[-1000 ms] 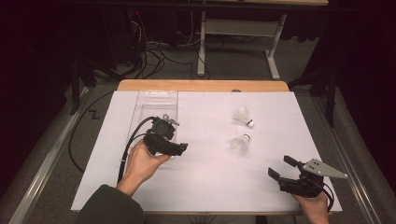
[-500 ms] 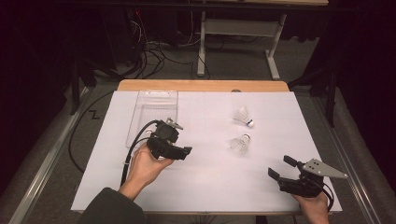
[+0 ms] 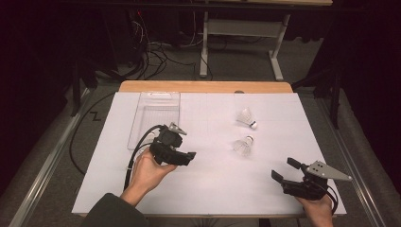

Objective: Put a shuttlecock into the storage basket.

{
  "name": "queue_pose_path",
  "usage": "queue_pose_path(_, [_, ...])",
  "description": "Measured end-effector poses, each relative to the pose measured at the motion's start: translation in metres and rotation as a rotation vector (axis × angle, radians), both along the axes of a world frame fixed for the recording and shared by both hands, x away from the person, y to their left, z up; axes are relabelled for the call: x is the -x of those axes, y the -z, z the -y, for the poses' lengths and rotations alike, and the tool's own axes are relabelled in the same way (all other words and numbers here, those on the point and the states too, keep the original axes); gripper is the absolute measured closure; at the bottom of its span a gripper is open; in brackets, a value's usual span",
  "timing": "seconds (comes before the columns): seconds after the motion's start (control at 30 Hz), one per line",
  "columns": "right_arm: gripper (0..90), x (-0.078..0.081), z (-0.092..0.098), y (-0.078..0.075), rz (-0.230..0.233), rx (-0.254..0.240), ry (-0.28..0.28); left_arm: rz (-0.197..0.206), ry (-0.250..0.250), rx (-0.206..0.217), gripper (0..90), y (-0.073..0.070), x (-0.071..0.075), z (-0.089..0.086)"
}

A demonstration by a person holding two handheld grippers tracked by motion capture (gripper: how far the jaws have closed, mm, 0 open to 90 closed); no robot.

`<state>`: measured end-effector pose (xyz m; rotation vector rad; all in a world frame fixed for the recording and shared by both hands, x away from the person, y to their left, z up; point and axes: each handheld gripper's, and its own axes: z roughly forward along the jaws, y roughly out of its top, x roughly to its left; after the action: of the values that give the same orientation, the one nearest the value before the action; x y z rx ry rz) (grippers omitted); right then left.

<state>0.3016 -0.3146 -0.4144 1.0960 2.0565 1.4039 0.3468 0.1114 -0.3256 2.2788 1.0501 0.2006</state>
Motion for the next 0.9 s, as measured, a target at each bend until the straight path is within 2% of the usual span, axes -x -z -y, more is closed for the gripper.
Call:
queue_pose_path(0.17, [17.9, 0.000, 0.000, 0.000, 0.000, -0.001, 0.000, -0.006, 0.005, 0.013, 37.1, 0.002, 0.003, -0.001])
queue_pose_path(0.63, [17.9, 0.000, 0.000, 0.000, -0.001, -0.002, 0.002, 0.016, 0.009, 0.045, 36.5, 0.011, 0.016, -0.006])
queue_pose_path(0.77, [17.9, 0.000, 0.000, 0.000, -0.002, -0.002, 0.001, 0.019, 0.003, 0.075, 36.5, 0.015, 0.019, -0.009])
queue_pose_path(0.9, [17.9, 0.000, 0.000, 0.000, -0.002, -0.001, 0.001, 0.022, 0.003, 0.086, 36.1, 0.018, 0.025, -0.011])
